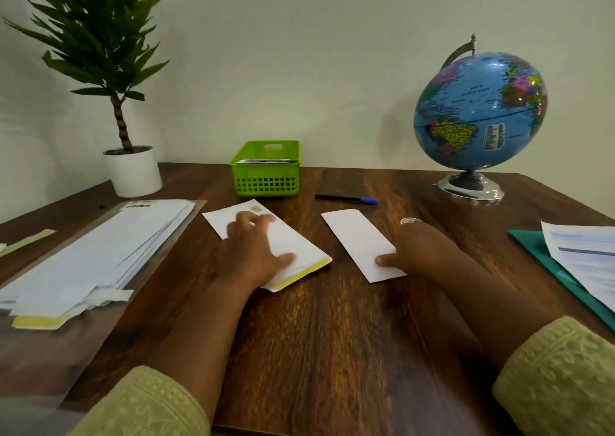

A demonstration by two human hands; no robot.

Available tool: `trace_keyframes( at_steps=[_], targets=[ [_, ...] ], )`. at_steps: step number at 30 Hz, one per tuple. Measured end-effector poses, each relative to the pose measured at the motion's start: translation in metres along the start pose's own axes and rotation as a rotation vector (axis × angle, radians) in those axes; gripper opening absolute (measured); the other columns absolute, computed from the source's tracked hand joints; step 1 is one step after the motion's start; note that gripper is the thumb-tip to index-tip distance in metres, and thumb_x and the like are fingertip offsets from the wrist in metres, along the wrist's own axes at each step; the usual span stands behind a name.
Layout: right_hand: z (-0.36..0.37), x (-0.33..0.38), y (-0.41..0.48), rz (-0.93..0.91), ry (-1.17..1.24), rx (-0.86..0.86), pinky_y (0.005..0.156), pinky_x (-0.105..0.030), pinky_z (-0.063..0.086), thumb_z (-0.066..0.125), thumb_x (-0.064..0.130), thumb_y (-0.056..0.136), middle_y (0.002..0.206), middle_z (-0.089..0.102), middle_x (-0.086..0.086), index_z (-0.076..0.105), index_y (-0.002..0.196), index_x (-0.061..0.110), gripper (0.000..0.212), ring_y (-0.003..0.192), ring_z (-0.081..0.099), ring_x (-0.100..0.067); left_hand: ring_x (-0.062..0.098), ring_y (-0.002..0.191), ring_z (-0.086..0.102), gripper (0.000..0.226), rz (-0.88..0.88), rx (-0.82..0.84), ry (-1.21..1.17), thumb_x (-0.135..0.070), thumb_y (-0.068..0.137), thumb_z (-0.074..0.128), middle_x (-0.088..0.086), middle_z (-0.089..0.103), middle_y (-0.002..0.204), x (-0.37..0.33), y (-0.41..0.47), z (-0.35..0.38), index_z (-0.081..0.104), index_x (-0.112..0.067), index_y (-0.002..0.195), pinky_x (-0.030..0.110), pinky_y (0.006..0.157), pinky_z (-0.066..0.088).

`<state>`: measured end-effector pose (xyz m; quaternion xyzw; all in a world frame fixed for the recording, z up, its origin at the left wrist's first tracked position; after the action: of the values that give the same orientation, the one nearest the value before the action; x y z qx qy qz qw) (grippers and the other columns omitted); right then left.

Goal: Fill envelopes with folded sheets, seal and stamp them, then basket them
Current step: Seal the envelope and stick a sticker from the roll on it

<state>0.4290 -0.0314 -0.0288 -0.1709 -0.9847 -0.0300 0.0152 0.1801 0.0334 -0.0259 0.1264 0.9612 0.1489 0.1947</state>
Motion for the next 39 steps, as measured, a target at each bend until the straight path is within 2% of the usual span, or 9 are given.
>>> trace_keyframes(
  at_steps=[3, 5, 9, 15, 22, 27, 32, 36, 39],
  targets=[
    [0.011, 0.009, -0.002, -0.043, -0.048, 0.086, 0.060, -0.020, 0.039, 0.058, 0.065, 0.074, 0.065, 0.044, 0.005, 0.060, 0.102, 0.008, 0.064, 0.060, 0.047, -0.008, 0.024, 0.131, 0.033, 0.077, 0.101, 0.342, 0.041, -0.069, 0.070, 0.059, 0.002, 0.029, 0.147, -0.016, -0.006, 0.035, 0.040, -0.034, 0.135, 0.044, 0.102, 0.035],
    [0.011, 0.012, -0.003, -0.071, -0.049, 0.126, 0.057, -0.016, 0.037, 0.060, 0.061, 0.076, 0.075, 0.052, 0.003, 0.059, 0.111, 0.006, 0.065, 0.064, 0.049, -0.008, 0.023, 0.132, 0.034, 0.082, 0.094, 0.413, 0.038, -0.073, 0.066, 0.058, 0.001, 0.031, 0.148, -0.013, -0.006, 0.038, 0.040, -0.034, 0.136, 0.044, 0.102, 0.037],
    [0.003, 0.006, -0.003, -0.098, 0.045, 0.159, 0.082, -0.022, 0.044, 0.067, 0.047, 0.078, 0.125, 0.057, -0.007, 0.048, 0.131, 0.007, 0.069, 0.107, 0.055, -0.018, 0.023, 0.128, 0.038, 0.089, 0.057, 0.351, 0.132, -0.080, 0.062, 0.054, 0.002, 0.036, 0.145, -0.006, -0.004, 0.031, 0.041, -0.032, 0.136, 0.045, 0.099, 0.038],
    [0.000, -0.012, -0.004, -0.018, 0.069, 0.172, 0.099, -0.029, 0.042, 0.070, 0.047, 0.075, 0.147, 0.037, -0.010, 0.031, 0.142, 0.009, 0.087, 0.126, 0.045, -0.023, 0.024, 0.117, 0.048, 0.085, 0.027, 0.221, 0.223, -0.078, 0.070, 0.046, 0.007, 0.049, 0.133, -0.017, -0.006, 0.025, 0.046, -0.021, 0.132, 0.035, 0.085, 0.045],
    [0.003, -0.014, -0.004, 0.034, 0.305, 0.201, 0.089, -0.029, 0.044, 0.079, 0.036, 0.070, 0.142, 0.041, -0.010, 0.042, 0.134, 0.007, 0.080, 0.118, 0.048, -0.024, 0.024, 0.126, 0.044, 0.074, 0.095, 0.373, 0.240, -0.067, 0.081, 0.045, 0.004, 0.045, 0.142, -0.017, -0.005, 0.030, 0.042, -0.019, 0.137, 0.032, 0.092, 0.042],
    [-0.010, -0.010, 0.004, 0.032, 0.719, 0.094, 0.066, -0.024, 0.048, 0.072, 0.015, 0.078, 0.116, 0.054, -0.008, 0.055, 0.117, 0.008, 0.043, 0.095, 0.051, -0.018, 0.021, 0.129, 0.043, 0.062, 0.104, 0.408, 0.126, -0.052, 0.083, 0.058, 0.002, 0.043, 0.144, -0.011, -0.007, 0.018, 0.045, -0.020, 0.136, 0.028, 0.098, 0.038],
    [-0.017, -0.020, 0.004, 0.101, 0.957, -0.036, 0.070, -0.026, 0.051, 0.071, 0.013, 0.079, 0.104, 0.056, -0.004, 0.057, 0.099, 0.014, 0.024, 0.091, 0.058, -0.019, 0.020, 0.111, 0.056, 0.054, 0.174, 0.308, 0.122, -0.041, 0.077, 0.066, 0.004, 0.059, 0.127, -0.020, -0.010, 0.008, 0.056, -0.018, 0.124, 0.021, 0.082, 0.042],
    [-0.016, -0.022, 0.002, 0.122, 1.049, -0.010, 0.048, -0.015, 0.048, 0.064, 0.011, 0.085, 0.106, 0.058, -0.007, 0.057, 0.108, 0.012, 0.024, 0.072, 0.061, -0.015, 0.025, 0.101, 0.063, 0.061, 0.288, 0.143, 0.182, -0.021, 0.079, 0.068, 0.008, 0.061, 0.121, -0.038, -0.014, 0.001, 0.038, -0.023, 0.132, 0.030, 0.084, 0.051],
    [-0.025, -0.022, -0.001, 0.095, 1.308, -0.003, 0.052, -0.017, 0.051, 0.062, 0.008, 0.086, 0.104, 0.062, -0.006, 0.059, 0.111, 0.013, 0.026, 0.071, 0.063, -0.013, 0.025, 0.090, 0.066, 0.054, 0.312, 0.044, 0.193, -0.020, 0.084, 0.062, 0.008, 0.064, 0.113, -0.042, -0.012, -0.002, 0.034, -0.021, 0.130, 0.029, 0.078, 0.053]
  ],
)
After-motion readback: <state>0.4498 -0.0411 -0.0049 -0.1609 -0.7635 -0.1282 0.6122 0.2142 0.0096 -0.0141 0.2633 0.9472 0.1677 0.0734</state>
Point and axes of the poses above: each hand's wrist, its own y-axis towards the middle knuckle, its own z-axis out of the palm, x = y × z, the point moved 8 cm from there along y, towards the middle knuckle
